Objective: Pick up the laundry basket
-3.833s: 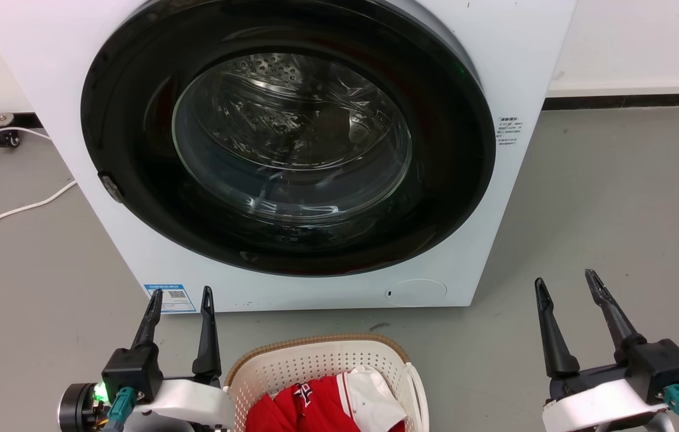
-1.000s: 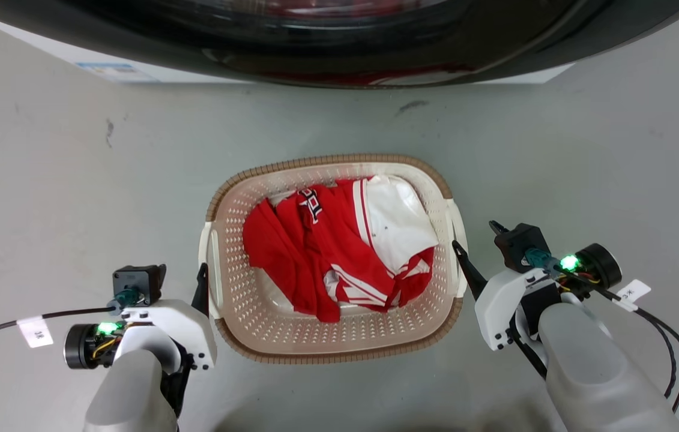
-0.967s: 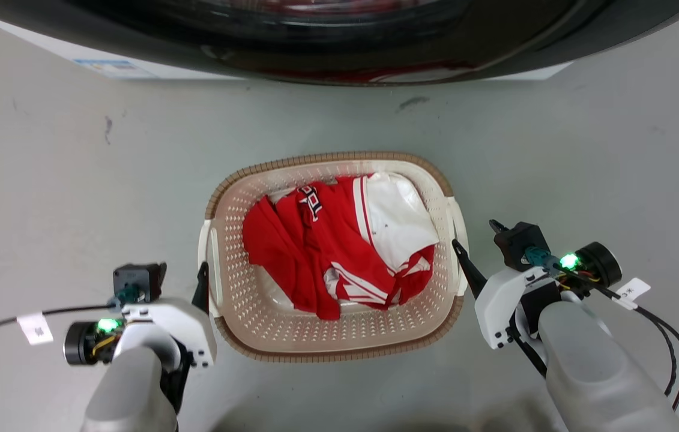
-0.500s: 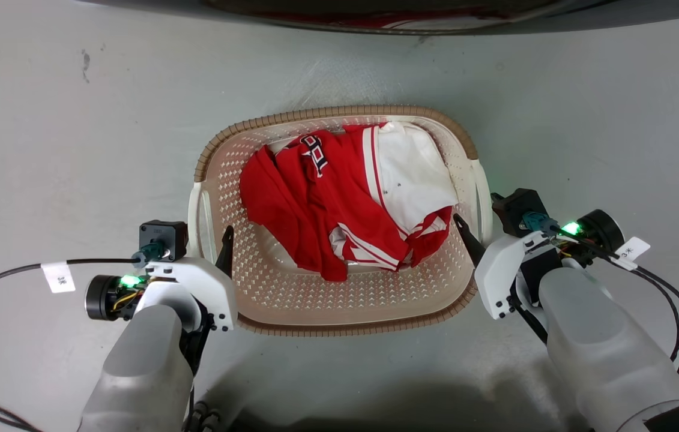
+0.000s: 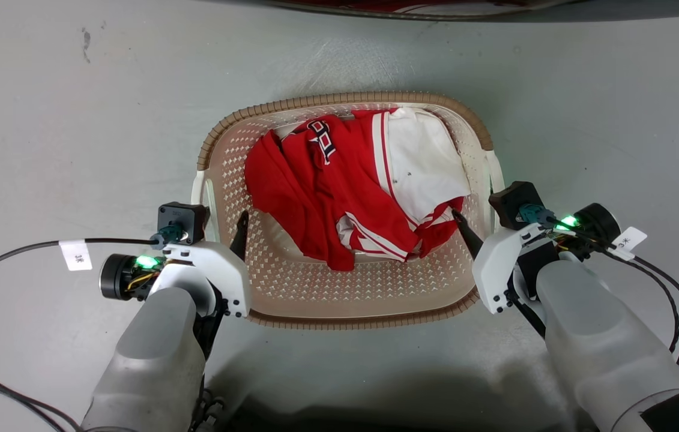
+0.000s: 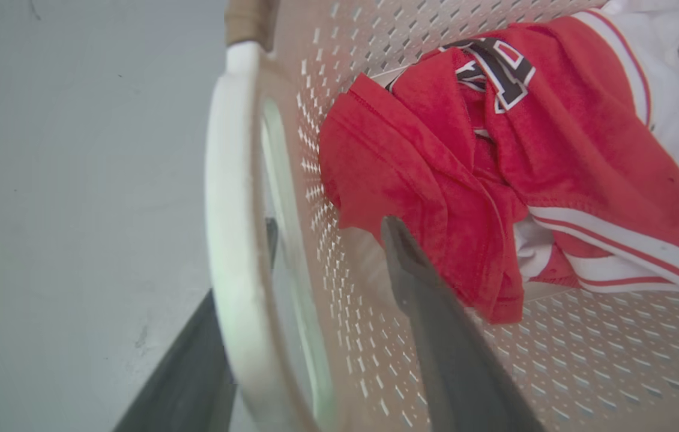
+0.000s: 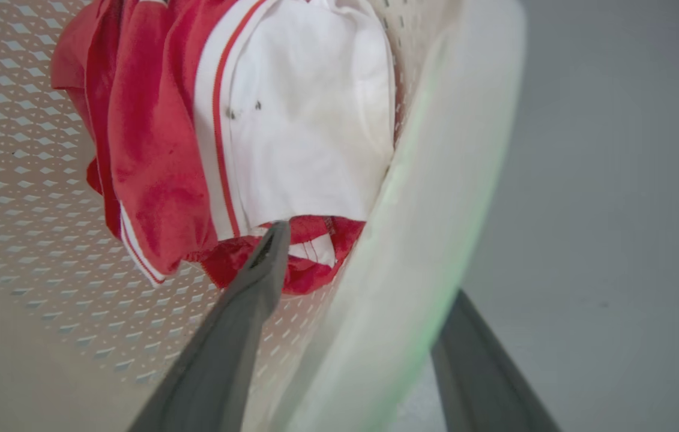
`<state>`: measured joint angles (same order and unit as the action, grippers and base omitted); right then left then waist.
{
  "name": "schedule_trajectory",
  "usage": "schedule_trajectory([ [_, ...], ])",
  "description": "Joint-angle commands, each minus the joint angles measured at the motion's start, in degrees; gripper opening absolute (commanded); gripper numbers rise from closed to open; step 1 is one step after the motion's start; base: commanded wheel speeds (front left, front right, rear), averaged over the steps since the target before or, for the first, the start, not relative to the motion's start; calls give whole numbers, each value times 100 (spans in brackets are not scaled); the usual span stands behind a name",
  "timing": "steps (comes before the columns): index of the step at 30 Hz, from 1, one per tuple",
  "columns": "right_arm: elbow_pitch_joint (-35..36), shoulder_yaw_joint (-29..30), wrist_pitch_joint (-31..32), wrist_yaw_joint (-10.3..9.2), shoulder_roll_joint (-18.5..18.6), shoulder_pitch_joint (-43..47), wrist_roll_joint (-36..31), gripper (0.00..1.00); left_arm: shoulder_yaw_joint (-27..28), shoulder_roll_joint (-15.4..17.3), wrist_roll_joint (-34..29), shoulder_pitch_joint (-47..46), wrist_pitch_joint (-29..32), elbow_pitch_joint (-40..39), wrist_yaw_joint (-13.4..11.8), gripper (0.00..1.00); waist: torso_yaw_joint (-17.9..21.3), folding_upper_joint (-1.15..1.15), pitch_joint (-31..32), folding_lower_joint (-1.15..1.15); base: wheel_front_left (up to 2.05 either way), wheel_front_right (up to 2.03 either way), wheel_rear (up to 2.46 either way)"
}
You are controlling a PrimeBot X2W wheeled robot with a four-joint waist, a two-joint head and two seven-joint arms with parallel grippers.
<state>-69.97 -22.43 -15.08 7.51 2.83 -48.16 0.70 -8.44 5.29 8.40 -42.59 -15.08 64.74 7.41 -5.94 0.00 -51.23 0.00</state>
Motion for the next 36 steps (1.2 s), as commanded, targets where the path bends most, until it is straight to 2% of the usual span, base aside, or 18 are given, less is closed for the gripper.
schedule_trajectory([
  [1,-43,-88,38,-4,7,-108,110,0,-58,-20,67,-91,-14,29,6,0,-12,0,-17,0,0,0,0],
  [11,-148,-379,39,15,-2,-120,325,0,-377,-69,261,-61,-14,97,9,0,-10,0,85,0,0,0,0],
  [18,-184,-600,112,27,-21,38,543,0,-697,-86,490,25,-12,242,13,0,48,0,404,0,0,0,0],
  [26,-68,-1048,423,32,-42,370,1059,0,-1235,-102,822,148,-1,565,14,0,169,0,1025,0,0,0,0],
  [36,23,-1658,940,34,-55,832,1793,0,-1948,-53,1337,504,406,731,15,0,347,0,2107,0,0,0,0],
])
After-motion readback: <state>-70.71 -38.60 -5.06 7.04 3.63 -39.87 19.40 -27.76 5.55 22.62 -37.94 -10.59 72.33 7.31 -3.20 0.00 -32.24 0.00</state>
